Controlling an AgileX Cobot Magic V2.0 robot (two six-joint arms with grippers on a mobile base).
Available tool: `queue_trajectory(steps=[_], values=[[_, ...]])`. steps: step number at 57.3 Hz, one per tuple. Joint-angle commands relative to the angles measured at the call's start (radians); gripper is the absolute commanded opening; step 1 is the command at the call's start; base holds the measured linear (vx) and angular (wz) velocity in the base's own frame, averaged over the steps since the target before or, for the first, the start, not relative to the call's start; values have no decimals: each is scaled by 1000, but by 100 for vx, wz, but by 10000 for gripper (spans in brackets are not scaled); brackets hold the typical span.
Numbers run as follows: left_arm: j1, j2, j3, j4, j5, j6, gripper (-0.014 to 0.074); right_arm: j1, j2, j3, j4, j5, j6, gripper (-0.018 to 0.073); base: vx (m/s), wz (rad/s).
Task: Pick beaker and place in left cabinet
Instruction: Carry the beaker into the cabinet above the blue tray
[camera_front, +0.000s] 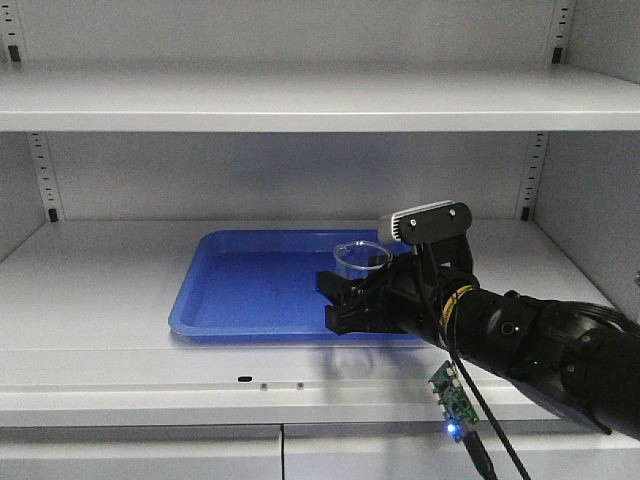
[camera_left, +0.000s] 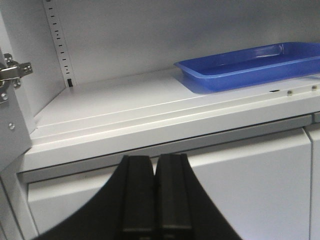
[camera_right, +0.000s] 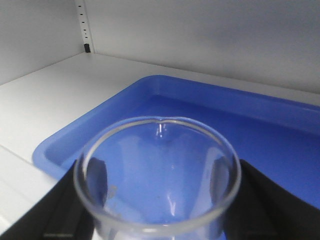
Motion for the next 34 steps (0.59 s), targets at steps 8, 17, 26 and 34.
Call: queue_trajectory(steps=[8,17,26,34], values=[[-1,-19,16,-3,-84,-3,1,-3,-46,-29,12,-70,-1,-1,15,-2],[-1,-19,16,-3,-84,-3,1,-3,-46,-29,12,-70,-1,-1,12,-2],[-1,-19,16,-3,-84,-3,1,-3,-46,-29,12,-70,-1,-1,8,-3],[-1,-19,16,-3,-84,-3,1,-3,-46,-29,12,-72,-1,-1,5,-3]])
